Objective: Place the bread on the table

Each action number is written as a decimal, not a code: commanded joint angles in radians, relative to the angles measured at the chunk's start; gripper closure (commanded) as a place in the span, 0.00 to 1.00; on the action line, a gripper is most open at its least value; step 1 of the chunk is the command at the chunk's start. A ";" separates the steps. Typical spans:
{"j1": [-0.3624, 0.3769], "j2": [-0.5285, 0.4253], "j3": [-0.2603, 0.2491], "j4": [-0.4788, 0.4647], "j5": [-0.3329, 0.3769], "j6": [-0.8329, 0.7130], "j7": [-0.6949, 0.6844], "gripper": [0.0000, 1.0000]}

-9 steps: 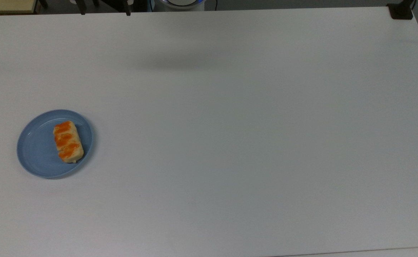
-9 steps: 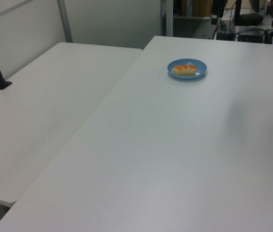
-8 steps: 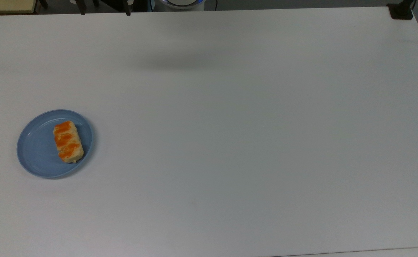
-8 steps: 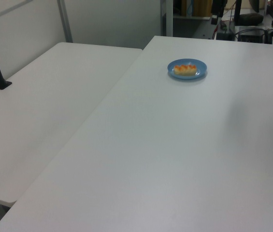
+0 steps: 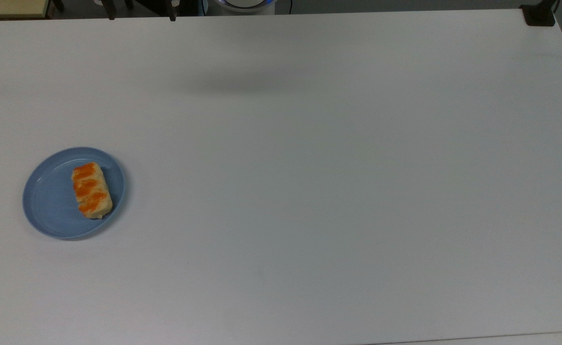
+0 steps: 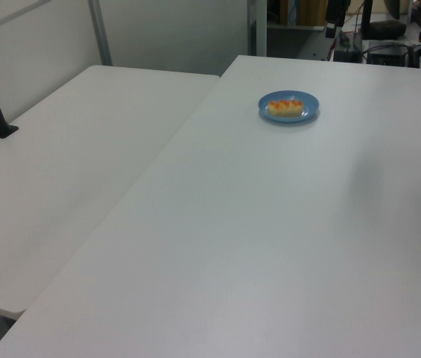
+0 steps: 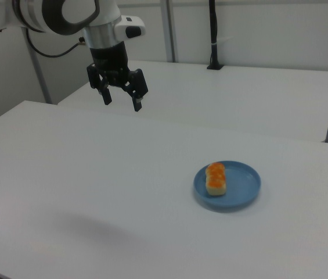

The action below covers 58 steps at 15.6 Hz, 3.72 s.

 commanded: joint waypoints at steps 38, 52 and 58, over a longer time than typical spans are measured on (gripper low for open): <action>-0.182 0.415 -0.010 -0.034 -0.010 0.607 -0.323 0.00; -0.206 0.557 0.017 -0.073 -0.007 0.860 -0.303 0.33; -0.219 0.535 0.020 -0.070 -0.010 0.843 -0.314 0.68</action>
